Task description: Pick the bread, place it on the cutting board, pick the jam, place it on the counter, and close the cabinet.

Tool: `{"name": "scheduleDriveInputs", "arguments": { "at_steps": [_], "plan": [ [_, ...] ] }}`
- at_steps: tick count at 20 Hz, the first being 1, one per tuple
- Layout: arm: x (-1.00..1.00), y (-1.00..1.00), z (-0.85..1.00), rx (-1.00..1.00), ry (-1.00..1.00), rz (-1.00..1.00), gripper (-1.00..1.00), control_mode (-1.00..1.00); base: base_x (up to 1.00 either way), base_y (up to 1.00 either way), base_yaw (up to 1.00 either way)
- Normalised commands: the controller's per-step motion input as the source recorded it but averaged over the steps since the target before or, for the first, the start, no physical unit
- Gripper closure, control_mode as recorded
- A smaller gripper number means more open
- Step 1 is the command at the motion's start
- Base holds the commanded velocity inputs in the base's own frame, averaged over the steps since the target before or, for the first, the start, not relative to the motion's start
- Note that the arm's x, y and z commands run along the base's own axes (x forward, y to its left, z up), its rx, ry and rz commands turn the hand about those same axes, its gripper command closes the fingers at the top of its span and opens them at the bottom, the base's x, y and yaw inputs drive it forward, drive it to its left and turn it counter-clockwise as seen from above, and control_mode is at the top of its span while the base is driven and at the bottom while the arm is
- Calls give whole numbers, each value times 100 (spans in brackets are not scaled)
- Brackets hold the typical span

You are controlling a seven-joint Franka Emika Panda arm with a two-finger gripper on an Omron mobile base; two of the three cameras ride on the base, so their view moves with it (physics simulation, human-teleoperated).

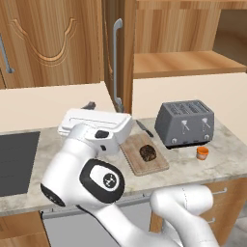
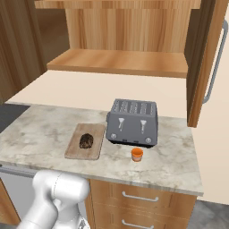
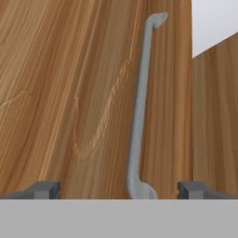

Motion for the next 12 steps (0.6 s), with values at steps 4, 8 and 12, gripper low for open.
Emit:
{"name": "scheduleDriveInputs", "arguments": {
  "at_steps": [4,8,12],
  "plan": [
    [18,1,0,0,-1,-7,-100,-100,0,0,0],
    [11,0,0,0,0,-6,-100,-100,0,0,0],
    [6,0,0,0,0,-5,-100,-100,0,0,0]
  ]
}}
